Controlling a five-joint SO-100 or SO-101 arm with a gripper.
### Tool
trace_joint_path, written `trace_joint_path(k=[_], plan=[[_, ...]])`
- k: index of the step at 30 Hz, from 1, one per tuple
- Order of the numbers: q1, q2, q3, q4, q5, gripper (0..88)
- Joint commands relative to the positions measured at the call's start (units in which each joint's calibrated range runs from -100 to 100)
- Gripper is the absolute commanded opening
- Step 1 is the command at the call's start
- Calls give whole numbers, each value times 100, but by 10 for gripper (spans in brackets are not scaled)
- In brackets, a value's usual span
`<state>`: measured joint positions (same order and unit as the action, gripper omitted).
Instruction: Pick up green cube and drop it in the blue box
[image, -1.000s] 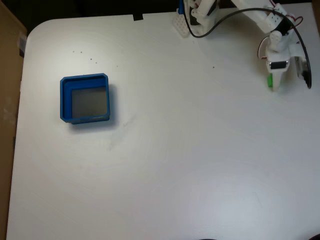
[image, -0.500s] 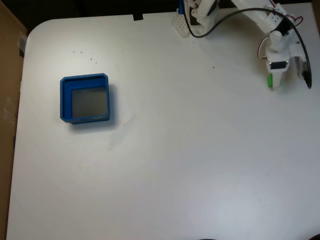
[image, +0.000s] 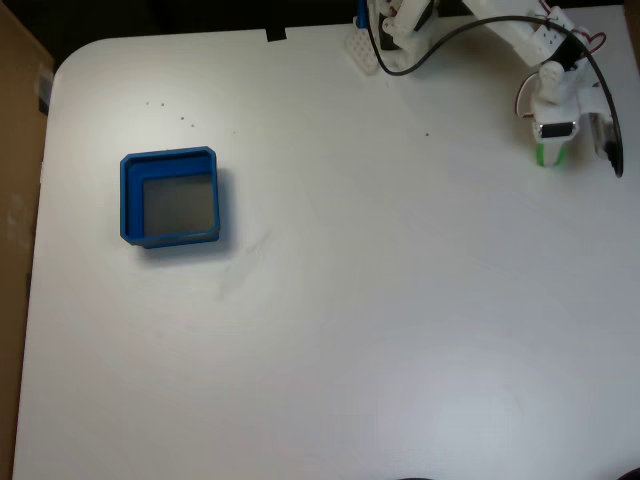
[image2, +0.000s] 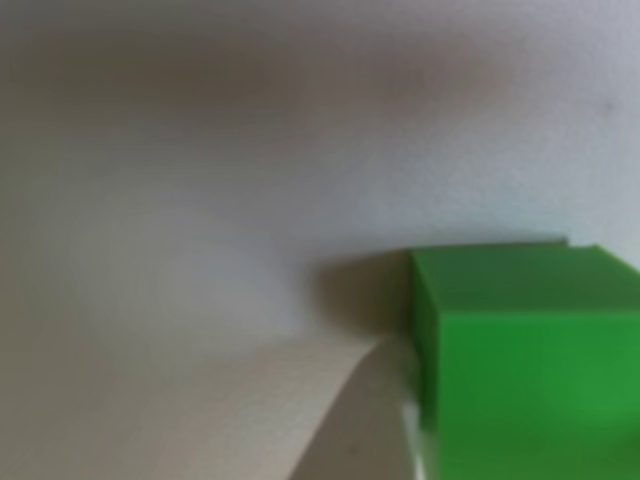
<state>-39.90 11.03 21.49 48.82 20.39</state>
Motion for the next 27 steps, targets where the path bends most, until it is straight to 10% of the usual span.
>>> trace_joint_path(k=[1, 15, 27], plan=[[31, -87, -351, 41, -10, 5], [565, -1483, -342, 66, -78, 5], [2307, -2770, -306, 74, -1314, 5]])
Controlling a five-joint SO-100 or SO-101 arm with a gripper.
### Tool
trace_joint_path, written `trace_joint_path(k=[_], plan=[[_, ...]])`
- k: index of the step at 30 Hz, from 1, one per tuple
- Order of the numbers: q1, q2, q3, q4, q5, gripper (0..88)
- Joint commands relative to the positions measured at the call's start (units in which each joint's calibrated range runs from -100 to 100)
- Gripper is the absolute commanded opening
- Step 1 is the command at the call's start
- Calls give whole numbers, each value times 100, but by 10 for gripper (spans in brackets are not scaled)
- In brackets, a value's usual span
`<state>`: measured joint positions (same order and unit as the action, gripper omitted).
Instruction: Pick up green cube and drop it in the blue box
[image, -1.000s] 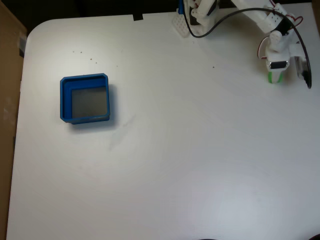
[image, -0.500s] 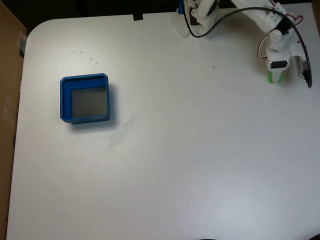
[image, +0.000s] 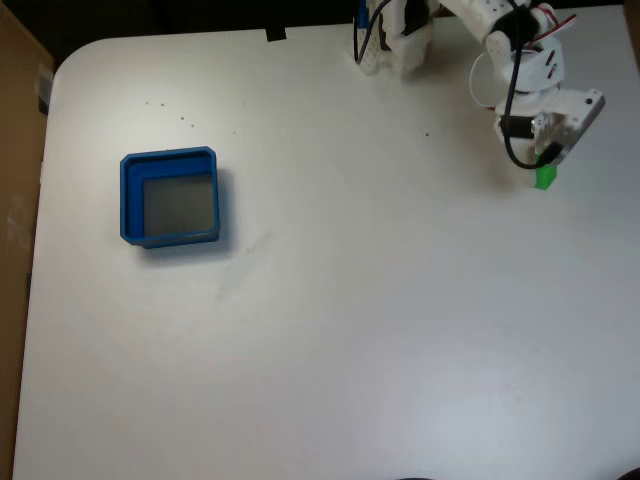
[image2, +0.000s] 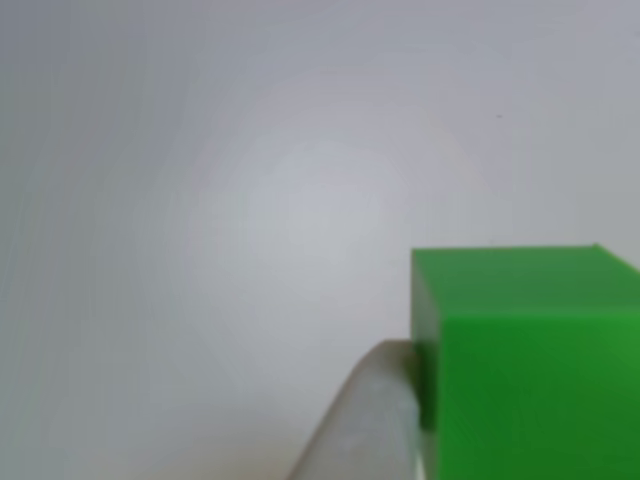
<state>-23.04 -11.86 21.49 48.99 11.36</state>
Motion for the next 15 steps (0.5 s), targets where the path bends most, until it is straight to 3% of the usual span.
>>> trace_joint_path(k=[1, 7, 15], plan=[[845, -481, -306, 58, -562, 5], [2355, -490, -288, 58, -1353, 5], [4104, -456, -288, 41, -1431, 7]])
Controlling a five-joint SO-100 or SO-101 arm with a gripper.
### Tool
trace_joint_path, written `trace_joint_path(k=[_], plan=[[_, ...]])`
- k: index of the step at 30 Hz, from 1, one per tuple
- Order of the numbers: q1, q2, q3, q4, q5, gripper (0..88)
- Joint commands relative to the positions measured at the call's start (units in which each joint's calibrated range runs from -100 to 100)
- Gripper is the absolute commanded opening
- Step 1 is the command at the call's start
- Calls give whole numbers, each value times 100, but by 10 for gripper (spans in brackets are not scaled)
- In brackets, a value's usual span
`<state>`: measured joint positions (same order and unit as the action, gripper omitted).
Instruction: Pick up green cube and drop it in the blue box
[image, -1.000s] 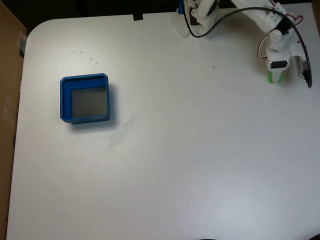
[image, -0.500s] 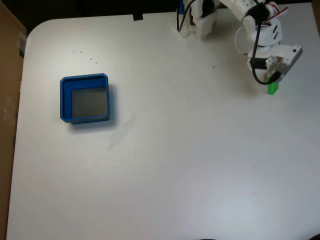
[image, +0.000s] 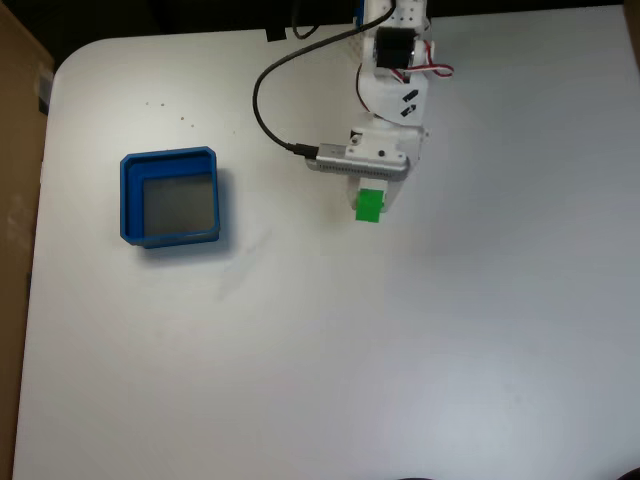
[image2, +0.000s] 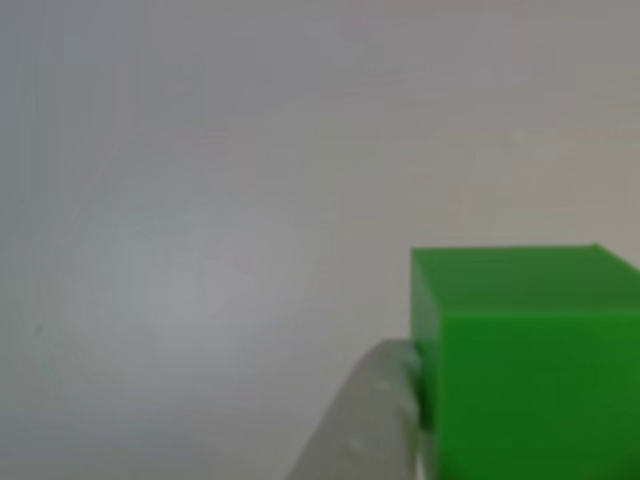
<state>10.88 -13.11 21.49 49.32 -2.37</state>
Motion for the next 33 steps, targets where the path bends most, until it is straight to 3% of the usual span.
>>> trace_joint_path(k=[1, 33], plan=[[899, -331, -288, 8, -59, 7], [2539, -323, -495, -74, -59, 7]])
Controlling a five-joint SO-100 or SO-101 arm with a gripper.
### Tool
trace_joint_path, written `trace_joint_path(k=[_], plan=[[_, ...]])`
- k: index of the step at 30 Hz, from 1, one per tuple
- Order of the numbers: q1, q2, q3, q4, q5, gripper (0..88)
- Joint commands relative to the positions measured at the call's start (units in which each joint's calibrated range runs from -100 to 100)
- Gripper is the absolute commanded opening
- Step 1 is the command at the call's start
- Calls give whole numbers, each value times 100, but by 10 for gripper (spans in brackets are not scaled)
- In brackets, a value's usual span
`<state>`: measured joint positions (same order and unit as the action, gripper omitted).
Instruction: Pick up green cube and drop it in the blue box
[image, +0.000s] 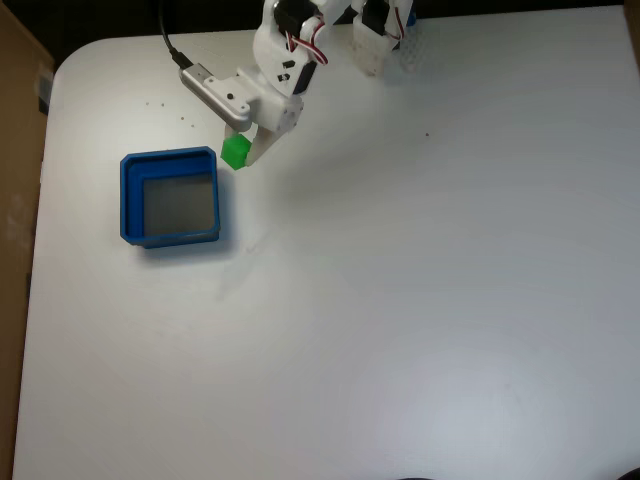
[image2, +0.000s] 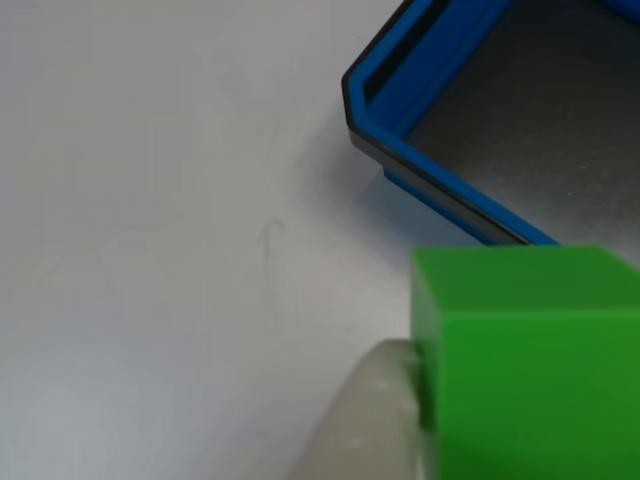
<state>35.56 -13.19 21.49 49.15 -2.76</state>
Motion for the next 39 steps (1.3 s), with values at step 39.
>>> trace_joint_path(k=[39], plan=[[902, 3480, -4046, 33, -20, 7]])
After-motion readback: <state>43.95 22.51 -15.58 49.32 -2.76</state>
